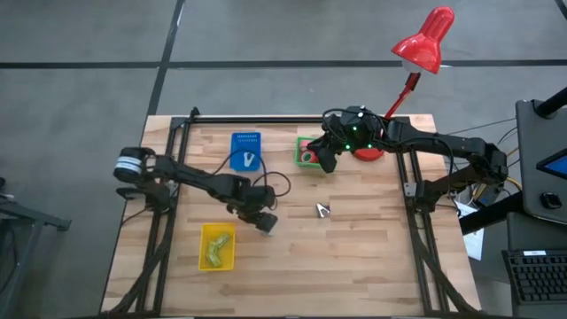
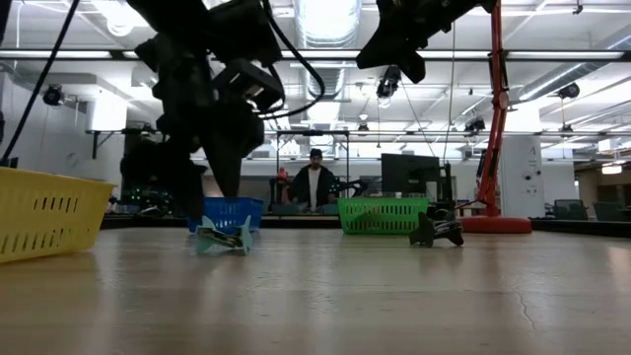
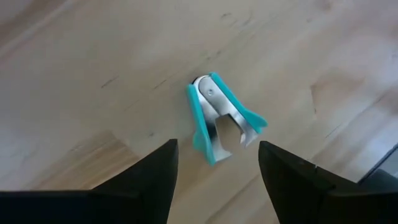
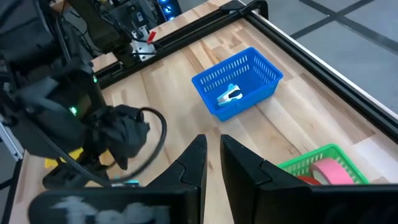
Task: Pick and place Stapler, Stapler remover, tape
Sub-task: Put the sky blue staple remover into the blue basket
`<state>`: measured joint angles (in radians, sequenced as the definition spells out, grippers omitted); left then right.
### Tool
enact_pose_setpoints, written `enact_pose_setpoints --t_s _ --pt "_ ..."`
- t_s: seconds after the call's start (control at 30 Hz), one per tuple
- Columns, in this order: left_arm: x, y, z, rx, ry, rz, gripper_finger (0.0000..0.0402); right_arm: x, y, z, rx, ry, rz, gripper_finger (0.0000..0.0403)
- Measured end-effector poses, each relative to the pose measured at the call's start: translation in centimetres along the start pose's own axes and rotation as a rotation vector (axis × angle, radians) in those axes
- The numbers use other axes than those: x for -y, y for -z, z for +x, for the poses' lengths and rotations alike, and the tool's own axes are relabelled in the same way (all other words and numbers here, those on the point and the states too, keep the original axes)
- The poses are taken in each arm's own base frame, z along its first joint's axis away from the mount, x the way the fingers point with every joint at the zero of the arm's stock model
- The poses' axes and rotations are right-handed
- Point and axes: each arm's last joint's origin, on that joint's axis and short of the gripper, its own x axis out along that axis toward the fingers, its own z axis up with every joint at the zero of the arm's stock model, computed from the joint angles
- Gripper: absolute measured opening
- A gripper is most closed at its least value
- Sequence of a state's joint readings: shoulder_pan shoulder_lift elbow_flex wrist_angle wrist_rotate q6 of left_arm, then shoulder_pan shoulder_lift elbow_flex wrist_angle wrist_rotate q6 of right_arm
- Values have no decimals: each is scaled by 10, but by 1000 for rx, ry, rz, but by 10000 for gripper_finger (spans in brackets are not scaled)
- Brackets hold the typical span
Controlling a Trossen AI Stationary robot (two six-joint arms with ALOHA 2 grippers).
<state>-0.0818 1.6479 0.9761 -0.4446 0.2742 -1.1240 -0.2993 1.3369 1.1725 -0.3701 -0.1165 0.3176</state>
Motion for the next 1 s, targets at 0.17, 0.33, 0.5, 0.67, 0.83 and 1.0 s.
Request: enact_pose_setpoints --t_s 0.17,0.33,0.5,0.67,0.83,1.0 --pt "2 -2 6 -24 -4 8 200 0 0 0 0 0 2 43" --pt "2 -2 6 -28 -9 24 164 0 0 0 -1 0 4 43" --pt "1 -1 8 -60 -2 63 127 0 0 0 -1 0 4 43" --pt "1 -1 9 -58 -4 69 107 0 0 0 0 1 4 43" --pt "0 -3 9 -23 -25 70 93 0 0 0 0 1 5 43" --pt "-1 -3 12 -51 -24 80 75 0 0 0 0 2 5 43"
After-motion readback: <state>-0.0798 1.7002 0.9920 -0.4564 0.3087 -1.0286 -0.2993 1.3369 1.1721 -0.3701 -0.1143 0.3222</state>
